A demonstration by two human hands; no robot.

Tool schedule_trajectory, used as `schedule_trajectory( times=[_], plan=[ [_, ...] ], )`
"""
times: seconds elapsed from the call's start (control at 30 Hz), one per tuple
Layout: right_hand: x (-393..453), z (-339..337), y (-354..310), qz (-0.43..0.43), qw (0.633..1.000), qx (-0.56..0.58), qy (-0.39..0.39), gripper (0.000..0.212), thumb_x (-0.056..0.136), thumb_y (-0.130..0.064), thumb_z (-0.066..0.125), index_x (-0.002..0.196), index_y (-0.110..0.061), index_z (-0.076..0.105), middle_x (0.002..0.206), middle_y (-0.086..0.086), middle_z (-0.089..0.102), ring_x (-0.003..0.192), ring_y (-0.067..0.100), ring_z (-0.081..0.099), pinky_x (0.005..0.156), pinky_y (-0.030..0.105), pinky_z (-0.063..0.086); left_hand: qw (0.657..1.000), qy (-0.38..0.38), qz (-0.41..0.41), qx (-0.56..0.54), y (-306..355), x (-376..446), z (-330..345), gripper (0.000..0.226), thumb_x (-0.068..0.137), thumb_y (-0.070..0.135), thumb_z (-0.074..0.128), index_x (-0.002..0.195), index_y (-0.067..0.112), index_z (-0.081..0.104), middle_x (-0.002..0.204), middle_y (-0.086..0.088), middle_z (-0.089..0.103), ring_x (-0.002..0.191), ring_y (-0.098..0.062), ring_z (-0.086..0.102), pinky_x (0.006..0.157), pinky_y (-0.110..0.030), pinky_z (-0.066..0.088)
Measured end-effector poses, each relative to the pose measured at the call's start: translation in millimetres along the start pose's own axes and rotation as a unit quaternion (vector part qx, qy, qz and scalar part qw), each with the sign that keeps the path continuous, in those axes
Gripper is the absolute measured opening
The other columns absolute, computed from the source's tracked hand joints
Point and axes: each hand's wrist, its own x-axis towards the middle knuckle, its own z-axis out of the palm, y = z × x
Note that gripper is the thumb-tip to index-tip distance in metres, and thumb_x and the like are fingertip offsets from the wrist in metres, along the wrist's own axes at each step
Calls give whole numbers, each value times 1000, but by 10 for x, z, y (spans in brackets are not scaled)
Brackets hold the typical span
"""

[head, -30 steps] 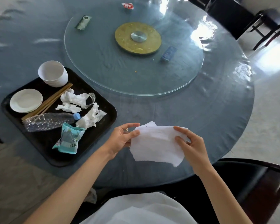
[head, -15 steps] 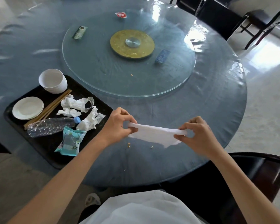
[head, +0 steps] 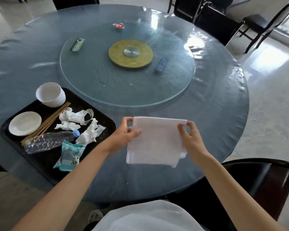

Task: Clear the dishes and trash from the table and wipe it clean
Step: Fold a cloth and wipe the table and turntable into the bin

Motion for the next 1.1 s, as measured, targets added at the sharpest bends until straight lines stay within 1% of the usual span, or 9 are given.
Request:
schedule_trajectory(
  times=[0.17, 0.27, 0.47, 0.57, 0.63, 0.73, 0.87, 0.97, 1.1],
  plan=[
    [163, -119, 67, 144, 975, 118, -121, 74, 81, -21, 88, 139, -31, 43, 121, 15, 72, 94, 28, 76, 73, 39, 61, 996, -82, -25, -31, -106, 53, -110, 84, 84, 1, 78, 144, 38, 33, 122, -16, 71, 113, -33, 69, 97, -46, 55],
    [173, -149, 111, 100, 971, -50, -212, 96, 51, -42, 102, 137, -31, 61, 132, 7, 68, 117, 22, 68, 104, 41, 53, 988, -68, -28, 136, -169, 102, -118, 75, 73, 7, 88, 136, 32, 54, 129, -6, 66, 116, -24, 67, 101, -38, 54],
    [184, 71, 154, 13, 882, -390, -263, 95, 57, -43, 99, 140, -26, 56, 165, 15, -24, 154, 32, 21, 109, 28, 39, 916, -49, -53, 394, -235, 327, 109, 90, 72, 18, 84, 150, 30, 41, 130, -1, 43, 121, -20, 50, 95, -25, 47],
    [334, 133, 247, -66, 844, -473, -244, 63, 69, -44, 89, 123, -24, 66, 158, 15, 27, 133, 34, 46, 100, 33, 44, 883, -19, -45, 467, -204, 450, 184, 76, 73, 16, 79, 142, 34, 51, 115, -1, 41, 104, -22, 51, 83, -24, 45],
    [481, 88, 244, -144, 828, -493, -226, 26, 86, -39, 76, 100, -17, 72, 99, -1, 62, 95, 30, 56, 75, 33, 43, 867, -3, -18, 497, -162, 539, 148, 56, 76, 16, 76, 128, 32, 64, 111, 0, 51, 105, -20, 49, 83, -24, 39],
    [746, -65, 223, -191, 812, -495, -243, 26, 100, -39, 61, 84, -22, 74, 57, -9, 44, 73, 23, 45, 59, 34, 36, 854, 41, 12, 519, -106, 675, -20, 27, 82, 28, 79, 108, 33, 76, 97, -2, 51, 96, -20, 51, 77, -25, 34],
    [1144, -131, 127, -235, 780, -505, -286, 37, 93, -59, 47, 82, -27, 63, 77, -14, 59, 108, 19, 49, 79, 36, 43, 871, 56, 62, 485, -95, 814, -197, 9, 86, 29, 79, 94, 27, 80, 115, -1, 48, 111, -18, 50, 98, -32, 42],
    [1340, 48, -134, -225, 775, -482, -340, 51, 81, -61, 66, 123, -33, 61, 130, -14, 62, 139, 16, 43, 104, 39, 42, 873, 39, 126, 470, 37, 950, -231, 9, 89, 24, 75, 96, 26, 79, 125, 7, 60, 112, -9, 56, 95, -35, 48],
    [1608, 462, -406, -222, 754, -473, -399, 65, 98, -35, 59, 154, -46, 29, 151, -10, 52, 130, 25, 53, 101, 38, 46, 862, 30, 167, 477, 297, 1270, -338, 15, 92, 26, 71, 104, 30, 78, 105, 10, 67, 100, -12, 59, 85, -36, 50]
  ],
)
